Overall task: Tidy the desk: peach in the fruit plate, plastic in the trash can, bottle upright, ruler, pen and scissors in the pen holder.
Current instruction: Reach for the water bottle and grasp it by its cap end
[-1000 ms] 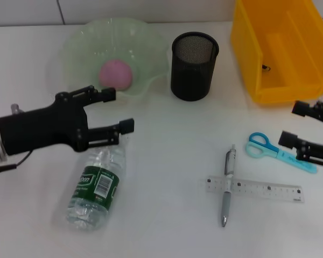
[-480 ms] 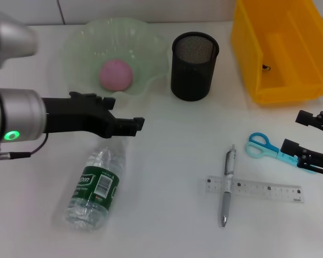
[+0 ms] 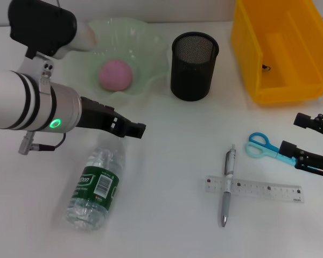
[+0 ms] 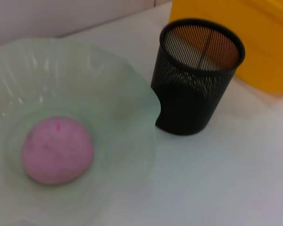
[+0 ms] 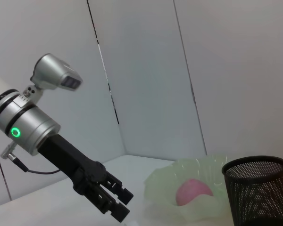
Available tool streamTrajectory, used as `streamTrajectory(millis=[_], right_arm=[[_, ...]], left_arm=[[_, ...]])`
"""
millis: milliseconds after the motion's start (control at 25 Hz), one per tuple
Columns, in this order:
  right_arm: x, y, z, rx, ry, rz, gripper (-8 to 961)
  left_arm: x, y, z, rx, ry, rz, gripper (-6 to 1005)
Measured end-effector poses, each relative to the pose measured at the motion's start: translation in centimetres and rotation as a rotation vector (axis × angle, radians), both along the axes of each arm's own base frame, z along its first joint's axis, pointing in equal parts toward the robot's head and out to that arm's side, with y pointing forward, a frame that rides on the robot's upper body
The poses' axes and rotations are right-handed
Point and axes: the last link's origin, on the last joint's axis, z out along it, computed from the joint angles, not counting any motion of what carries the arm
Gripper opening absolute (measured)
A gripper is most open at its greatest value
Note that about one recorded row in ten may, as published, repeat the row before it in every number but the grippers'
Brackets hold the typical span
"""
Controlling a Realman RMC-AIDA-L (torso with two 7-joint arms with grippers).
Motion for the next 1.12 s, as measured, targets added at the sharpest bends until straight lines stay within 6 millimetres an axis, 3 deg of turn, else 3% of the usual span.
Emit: streamTrajectory(millis=[640,1120], right_arm=[[-0.1,0.5,-0.5,-0.006,0.002,-0.009,828],[0.2,0.7,-0.6,0.001,-0.007,-0.029,827]], left_arm=[[-2.8,1.5,-1.6,-0.016,0.045,0.073,841],[-3.7,1.9,-2.6,-0.041,0.062,0.101,798]])
